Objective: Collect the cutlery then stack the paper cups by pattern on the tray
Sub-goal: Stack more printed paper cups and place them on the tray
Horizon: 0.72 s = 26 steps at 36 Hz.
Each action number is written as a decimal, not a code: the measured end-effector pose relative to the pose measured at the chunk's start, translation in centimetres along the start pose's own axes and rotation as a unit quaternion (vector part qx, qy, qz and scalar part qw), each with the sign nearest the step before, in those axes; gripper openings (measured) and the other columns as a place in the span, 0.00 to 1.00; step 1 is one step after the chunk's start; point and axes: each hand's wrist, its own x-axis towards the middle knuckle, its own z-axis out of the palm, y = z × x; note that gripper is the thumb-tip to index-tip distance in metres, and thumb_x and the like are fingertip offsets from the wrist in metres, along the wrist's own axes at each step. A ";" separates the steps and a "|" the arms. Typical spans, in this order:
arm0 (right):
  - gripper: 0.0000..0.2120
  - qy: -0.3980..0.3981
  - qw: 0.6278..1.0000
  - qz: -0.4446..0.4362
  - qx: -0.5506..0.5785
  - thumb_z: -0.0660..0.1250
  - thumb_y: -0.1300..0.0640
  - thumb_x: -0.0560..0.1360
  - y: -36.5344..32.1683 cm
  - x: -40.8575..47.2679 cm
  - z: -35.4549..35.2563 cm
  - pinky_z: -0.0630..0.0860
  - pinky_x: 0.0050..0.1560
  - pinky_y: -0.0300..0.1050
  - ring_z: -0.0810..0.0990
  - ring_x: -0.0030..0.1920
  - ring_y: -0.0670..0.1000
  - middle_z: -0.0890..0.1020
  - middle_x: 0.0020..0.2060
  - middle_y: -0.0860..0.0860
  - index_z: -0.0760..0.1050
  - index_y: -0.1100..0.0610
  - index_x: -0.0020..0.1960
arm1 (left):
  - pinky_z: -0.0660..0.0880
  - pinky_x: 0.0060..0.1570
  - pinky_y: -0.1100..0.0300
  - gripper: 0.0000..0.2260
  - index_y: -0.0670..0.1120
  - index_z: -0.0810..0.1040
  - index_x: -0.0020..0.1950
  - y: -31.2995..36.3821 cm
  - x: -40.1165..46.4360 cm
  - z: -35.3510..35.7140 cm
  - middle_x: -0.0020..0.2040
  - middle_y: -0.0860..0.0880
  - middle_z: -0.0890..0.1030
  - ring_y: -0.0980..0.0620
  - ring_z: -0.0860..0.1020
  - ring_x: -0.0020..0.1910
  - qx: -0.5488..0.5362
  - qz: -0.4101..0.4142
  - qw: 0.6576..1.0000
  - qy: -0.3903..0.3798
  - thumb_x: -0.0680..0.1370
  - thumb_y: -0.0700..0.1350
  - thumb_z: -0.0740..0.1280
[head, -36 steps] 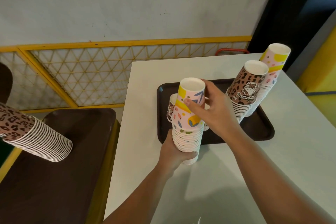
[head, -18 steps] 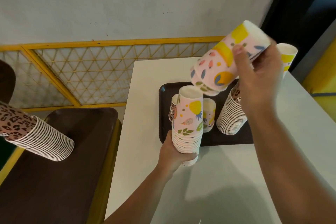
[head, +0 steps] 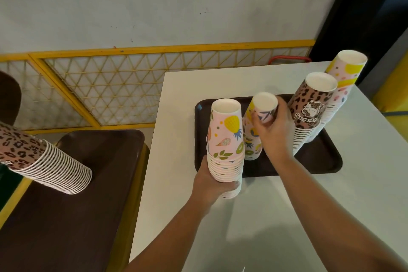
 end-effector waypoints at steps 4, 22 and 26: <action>0.28 -0.051 0.998 0.023 -0.006 0.73 0.57 0.69 0.9 -0.4 0.3 0.70 0.59 0.39 0.75 0.60 0.55 0.77 0.59 0.57 0.67 0.61 0.66 | 0.77 0.59 0.49 0.44 0.51 0.71 0.66 0.1 0.0 0.3 0.58 0.52 0.82 0.52 0.79 0.58 -0.005 0.000 1.000 -0.007 0.51 0.50 0.80; 0.29 -0.186 0.976 -0.045 0.101 0.69 0.41 0.66 -7.0 -1.5 -3.1 0.73 0.46 0.25 0.76 0.49 0.36 0.77 0.51 0.41 0.70 0.50 0.63 | 0.77 0.57 0.52 0.41 0.55 0.71 0.62 0.8 -0.6 1.1 0.56 0.55 0.81 0.56 0.79 0.56 0.022 0.005 1.000 -0.015 0.50 0.50 0.79; 0.23 -0.172 0.979 -0.055 0.090 0.72 0.47 0.68 -7.1 -1.6 -3.3 0.73 0.44 0.24 0.76 0.47 0.34 0.78 0.49 0.41 0.73 0.51 0.60 | 0.77 0.58 0.52 0.44 0.54 0.70 0.65 1.1 -1.0 1.0 0.57 0.55 0.81 0.55 0.78 0.57 0.026 0.005 0.999 -0.018 0.50 0.51 0.79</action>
